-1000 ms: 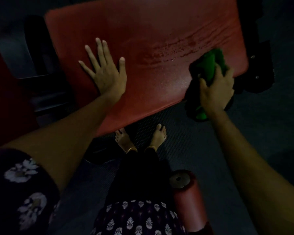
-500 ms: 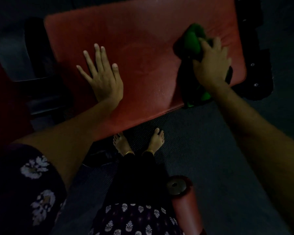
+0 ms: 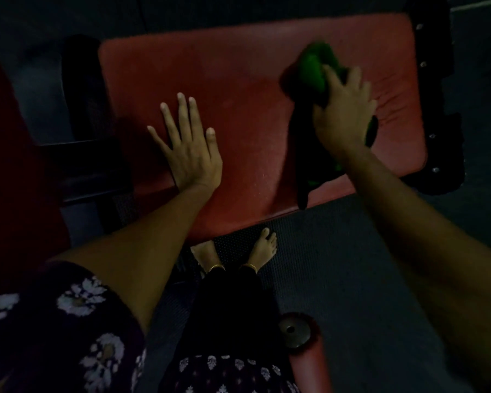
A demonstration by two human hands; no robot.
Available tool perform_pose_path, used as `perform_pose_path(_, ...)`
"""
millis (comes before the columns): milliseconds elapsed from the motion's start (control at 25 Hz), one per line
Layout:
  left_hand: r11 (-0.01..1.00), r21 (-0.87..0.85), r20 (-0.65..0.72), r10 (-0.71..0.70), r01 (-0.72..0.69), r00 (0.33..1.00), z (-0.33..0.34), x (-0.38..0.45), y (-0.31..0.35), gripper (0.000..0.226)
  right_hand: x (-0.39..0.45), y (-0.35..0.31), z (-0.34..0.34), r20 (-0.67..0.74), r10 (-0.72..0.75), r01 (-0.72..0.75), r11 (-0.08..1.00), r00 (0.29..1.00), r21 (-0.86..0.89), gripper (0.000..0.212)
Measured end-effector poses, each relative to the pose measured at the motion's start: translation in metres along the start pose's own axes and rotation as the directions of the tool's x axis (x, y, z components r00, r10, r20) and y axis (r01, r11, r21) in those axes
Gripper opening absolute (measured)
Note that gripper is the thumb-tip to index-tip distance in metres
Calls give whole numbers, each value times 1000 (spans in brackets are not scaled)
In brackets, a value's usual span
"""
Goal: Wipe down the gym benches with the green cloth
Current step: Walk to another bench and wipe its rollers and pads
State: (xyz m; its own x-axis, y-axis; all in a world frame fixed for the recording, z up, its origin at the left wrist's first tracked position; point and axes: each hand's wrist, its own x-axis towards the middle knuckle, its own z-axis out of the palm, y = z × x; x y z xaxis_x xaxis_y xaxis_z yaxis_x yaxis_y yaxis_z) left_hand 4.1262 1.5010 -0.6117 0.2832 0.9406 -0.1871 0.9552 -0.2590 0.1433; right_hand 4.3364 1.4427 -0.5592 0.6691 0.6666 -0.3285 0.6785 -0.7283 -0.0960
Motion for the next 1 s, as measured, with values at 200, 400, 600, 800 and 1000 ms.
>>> perform_pose_path(200,1000,14,20,-15,15,1000,-1,-2,2,56,2,-84,8,6,-102,102,995,995,-2,56)
perform_pose_path(400,1000,22,14,-13,13,1000,-1,1,-7,57,21,-123,8,86,-596,602,794,799,-89,54)
perform_pose_path(600,999,-28,13,-19,20,1000,-1,2,2,62,81,17,-29,-33,-124,122,991,992,-64,57)
perform_pose_path(800,1000,-5,23,-20,20,1000,-1,5,-1,61,81,10,-31,-7,192,-191,979,981,71,52)
perform_pose_path(1000,999,-25,1,-30,30,1000,-2,3,-3,59,36,-67,-6,90,-396,401,915,914,-38,54)
